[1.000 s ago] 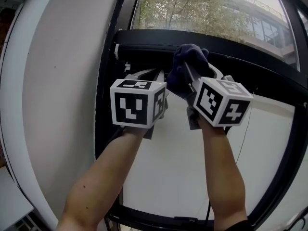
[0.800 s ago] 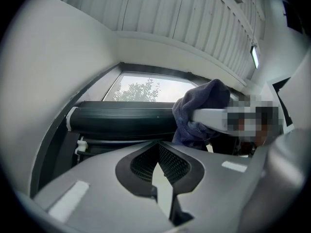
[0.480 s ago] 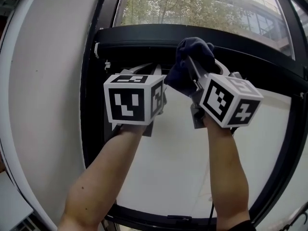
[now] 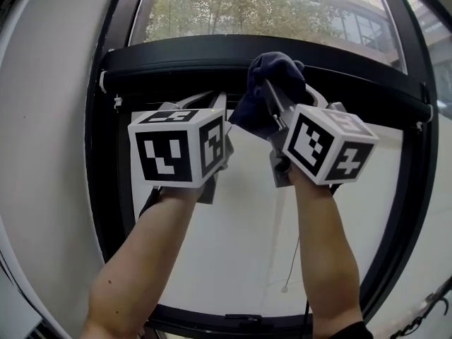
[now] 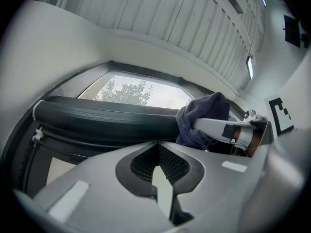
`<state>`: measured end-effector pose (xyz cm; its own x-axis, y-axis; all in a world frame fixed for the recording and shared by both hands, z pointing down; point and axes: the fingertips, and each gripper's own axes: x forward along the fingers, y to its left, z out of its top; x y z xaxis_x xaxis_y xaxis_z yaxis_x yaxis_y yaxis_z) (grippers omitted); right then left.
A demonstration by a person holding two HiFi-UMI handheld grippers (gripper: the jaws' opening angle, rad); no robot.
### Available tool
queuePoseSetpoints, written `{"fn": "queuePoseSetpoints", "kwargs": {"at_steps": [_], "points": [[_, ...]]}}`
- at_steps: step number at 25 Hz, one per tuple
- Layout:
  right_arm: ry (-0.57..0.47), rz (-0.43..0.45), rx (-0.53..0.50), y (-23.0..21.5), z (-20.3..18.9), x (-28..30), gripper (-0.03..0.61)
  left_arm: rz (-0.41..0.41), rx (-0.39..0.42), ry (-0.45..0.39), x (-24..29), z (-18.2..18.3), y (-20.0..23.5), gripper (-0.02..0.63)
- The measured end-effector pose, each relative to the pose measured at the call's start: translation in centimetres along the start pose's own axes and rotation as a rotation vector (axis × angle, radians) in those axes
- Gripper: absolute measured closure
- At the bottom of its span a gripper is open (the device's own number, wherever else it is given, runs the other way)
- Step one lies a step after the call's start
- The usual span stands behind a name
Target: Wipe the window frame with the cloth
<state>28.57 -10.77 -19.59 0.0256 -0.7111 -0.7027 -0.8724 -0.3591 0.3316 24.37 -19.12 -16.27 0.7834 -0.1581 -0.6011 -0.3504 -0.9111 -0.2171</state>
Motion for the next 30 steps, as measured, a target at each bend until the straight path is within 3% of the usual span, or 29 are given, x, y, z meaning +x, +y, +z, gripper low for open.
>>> {"fn": "queuePoseSetpoints", "kwargs": {"at_steps": [18, 30], "points": [[-0.015, -0.101, 0.003, 1.3, 1.0, -2.1, 0.476, -0.079, 0.027, -0.004, -2.8, 1.6, 0.5, 0.621], [0.005, -0.152, -0.013, -0.5, -0.1, -0.7, 0.476, -0.164, -0.001, -0.005, -0.2, 0.1, 0.0, 0.621]]}}
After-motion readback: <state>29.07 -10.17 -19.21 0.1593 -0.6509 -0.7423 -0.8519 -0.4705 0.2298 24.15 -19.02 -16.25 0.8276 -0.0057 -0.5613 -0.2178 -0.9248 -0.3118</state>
